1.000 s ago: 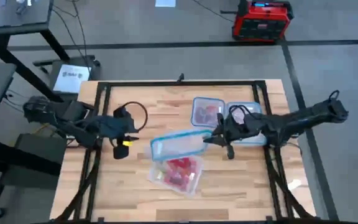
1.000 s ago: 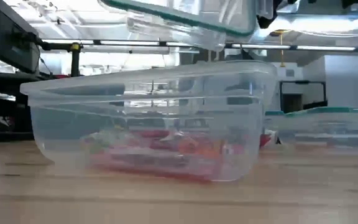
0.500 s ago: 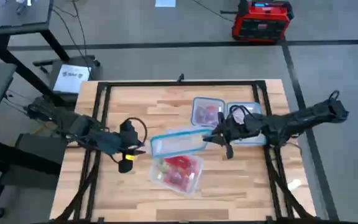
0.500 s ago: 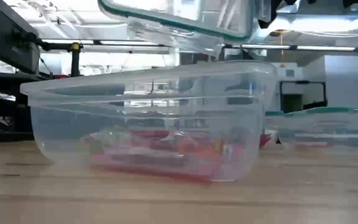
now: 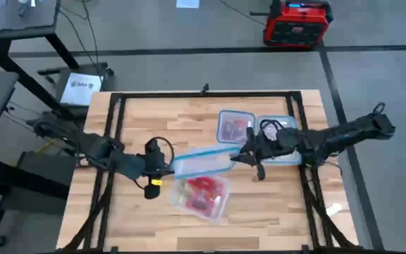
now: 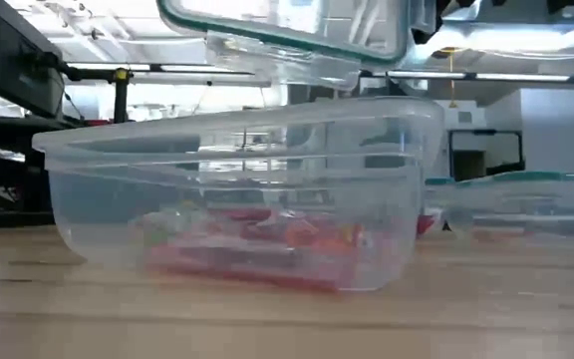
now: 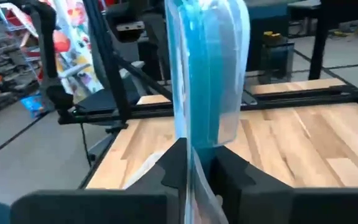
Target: Sort candy
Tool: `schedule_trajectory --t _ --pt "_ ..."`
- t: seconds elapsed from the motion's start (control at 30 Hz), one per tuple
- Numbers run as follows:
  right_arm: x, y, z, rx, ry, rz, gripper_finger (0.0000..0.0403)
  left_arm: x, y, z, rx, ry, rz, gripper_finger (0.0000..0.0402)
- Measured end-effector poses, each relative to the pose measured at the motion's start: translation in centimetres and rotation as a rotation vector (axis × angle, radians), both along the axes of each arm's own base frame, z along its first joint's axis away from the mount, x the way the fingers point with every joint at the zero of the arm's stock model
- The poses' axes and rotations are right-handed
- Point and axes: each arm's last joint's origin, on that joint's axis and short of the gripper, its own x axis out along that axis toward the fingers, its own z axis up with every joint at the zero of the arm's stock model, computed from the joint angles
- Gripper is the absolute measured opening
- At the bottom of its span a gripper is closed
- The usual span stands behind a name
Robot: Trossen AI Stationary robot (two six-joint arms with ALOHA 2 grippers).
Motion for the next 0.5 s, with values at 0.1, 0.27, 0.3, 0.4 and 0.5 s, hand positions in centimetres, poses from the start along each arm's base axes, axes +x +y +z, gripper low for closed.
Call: schedule_trajectory --t 0.1,0.27,0.3,0.4,0.5 --pt "0.0 0.0 0.1 0.002 -0.005 0.008 0.0053 0.1 0.0 0.3 0.003 -0.024 -0.010 0.0006" --pt "-0.2 0.0 0.1 -0.034 -0.004 0.013 0.0071 -0.3 0.0 0.5 -0.024 -0.036 -0.001 0.0003" --pt "-0.3 0.1 0.2 -0.045 -0.008 0.015 0.0076 -0.4 0.0 0.6 -0.031 -0.038 -0.003 0.0002" --pt "-0.8 -0.1 0.2 -0.078 0.013 0.008 0.0096 -0.6 -0.1 0.8 -0.043 -0.054 -0.005 0.0002" --pt "-1.5 -0.3 0.0 -0.113 0.064 -0.041 0.0125 -0.6 -0.1 0.9 -0.047 -0.064 -0.005 0.0001"
